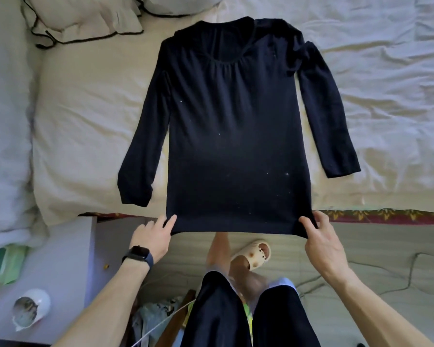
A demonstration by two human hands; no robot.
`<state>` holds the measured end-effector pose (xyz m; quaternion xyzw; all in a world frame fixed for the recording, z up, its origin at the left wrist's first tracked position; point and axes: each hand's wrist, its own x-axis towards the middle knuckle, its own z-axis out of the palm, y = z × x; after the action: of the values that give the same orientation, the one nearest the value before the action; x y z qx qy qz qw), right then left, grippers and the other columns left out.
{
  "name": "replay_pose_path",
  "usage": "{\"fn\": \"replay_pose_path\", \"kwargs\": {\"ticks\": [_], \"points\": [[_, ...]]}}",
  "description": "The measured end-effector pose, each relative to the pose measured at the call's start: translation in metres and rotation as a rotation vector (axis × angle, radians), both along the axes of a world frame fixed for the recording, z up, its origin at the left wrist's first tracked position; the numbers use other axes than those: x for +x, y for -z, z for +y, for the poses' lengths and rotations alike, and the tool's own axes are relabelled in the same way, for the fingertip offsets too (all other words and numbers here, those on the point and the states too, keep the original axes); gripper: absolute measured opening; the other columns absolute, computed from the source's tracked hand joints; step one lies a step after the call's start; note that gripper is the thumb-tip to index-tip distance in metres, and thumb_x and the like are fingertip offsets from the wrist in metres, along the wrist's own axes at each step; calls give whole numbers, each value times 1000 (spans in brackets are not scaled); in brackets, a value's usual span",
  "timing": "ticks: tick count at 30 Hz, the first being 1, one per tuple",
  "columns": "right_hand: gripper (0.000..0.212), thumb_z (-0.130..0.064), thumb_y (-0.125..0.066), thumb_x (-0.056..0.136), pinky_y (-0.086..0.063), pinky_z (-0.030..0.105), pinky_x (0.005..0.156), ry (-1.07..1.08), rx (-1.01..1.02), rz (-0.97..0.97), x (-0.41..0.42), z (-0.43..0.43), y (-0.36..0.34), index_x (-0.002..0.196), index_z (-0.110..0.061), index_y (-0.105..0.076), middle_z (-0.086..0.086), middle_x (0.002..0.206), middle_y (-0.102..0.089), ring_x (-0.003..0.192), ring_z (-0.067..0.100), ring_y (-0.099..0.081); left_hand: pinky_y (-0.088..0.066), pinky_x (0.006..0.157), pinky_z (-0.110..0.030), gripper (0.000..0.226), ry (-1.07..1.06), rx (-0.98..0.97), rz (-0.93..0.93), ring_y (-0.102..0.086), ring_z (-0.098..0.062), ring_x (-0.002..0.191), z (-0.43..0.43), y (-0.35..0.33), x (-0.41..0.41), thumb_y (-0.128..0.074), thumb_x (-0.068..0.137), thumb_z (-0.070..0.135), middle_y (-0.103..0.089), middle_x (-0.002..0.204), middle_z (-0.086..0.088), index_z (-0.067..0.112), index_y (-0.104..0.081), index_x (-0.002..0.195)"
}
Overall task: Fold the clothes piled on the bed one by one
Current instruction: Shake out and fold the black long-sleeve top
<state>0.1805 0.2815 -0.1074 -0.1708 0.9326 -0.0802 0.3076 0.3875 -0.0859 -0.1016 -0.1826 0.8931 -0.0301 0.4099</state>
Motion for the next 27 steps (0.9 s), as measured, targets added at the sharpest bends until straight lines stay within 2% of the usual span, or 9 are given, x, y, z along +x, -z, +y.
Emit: {"fn": "replay_pose_path", "kwargs": {"ticks": [5,7,9,12,14,17,20,24,27], "points": [[58,-1,-42,92,-50,41,81,-137,269,-71,-12,-12,17,146,-25,-40,16,155,-23,120,36,-46,-37,103,-43,66,-25,14,-179,-45,-30,128,3,11,-25,-34,102,22,-37,152,-5,30,-4,160],[55,-25,-40,102,-47,41,91,-261,462,-171,-24,-24,13,155,-32,-28,16,160,-22,126,36,-46,-38,100,-43,60,-29,30,-286,-44,-30,129,2,7,-41,-41,98,28,-39,148,-6,31,-24,155],[45,-39,-38,104,-46,38,83,-339,540,-197,-34,-40,6,148,-31,-39,13,143,-50,119,33,-57,-44,85,-39,44,-24,30,-286,-51,-29,119,6,1,-65,-47,95,29,-47,135,-5,29,-48,138],[28,-39,-39,102,-40,31,61,-320,288,61,-48,-74,-6,103,-22,-61,0,93,-67,89,30,-68,-42,77,-37,29,-82,71,1,-51,-27,111,13,-5,-109,-44,95,28,-50,122,-5,23,-57,121],[27,-38,-47,100,-42,31,53,-255,8,269,-58,-107,-9,92,-19,-63,-2,84,-62,80,28,-63,-43,85,-39,34,-72,88,364,-49,-27,114,13,-3,-141,-49,93,30,-52,127,-3,25,-58,126],[36,-39,-61,96,-54,42,76,-225,-288,462,-87,-167,6,123,-17,-67,8,125,-64,112,32,-59,-34,112,-49,57,-54,137,759,-34,-32,143,1,11,-198,-53,93,41,-36,156,-7,30,-43,149],[66,-55,-45,101,-22,52,121,-276,-190,341,-116,-195,42,160,-30,-29,9,169,-19,156,32,-13,-1,121,-57,68,-79,139,658,8,-30,154,-20,47,-230,-28,97,62,8,168,2,45,-2,158],[71,-76,0,96,24,50,119,-264,95,175,-136,-160,79,157,-46,19,-5,168,24,151,17,32,12,118,-60,67,-130,165,513,31,-24,148,-38,86,-226,-5,92,74,33,161,12,52,21,150],[70,-75,-1,96,20,50,120,-236,150,143,-146,-128,61,158,-47,12,-5,170,18,154,16,26,9,118,-63,69,-120,169,448,28,-27,149,-37,80,-230,-4,91,75,28,163,9,50,16,153]]}}
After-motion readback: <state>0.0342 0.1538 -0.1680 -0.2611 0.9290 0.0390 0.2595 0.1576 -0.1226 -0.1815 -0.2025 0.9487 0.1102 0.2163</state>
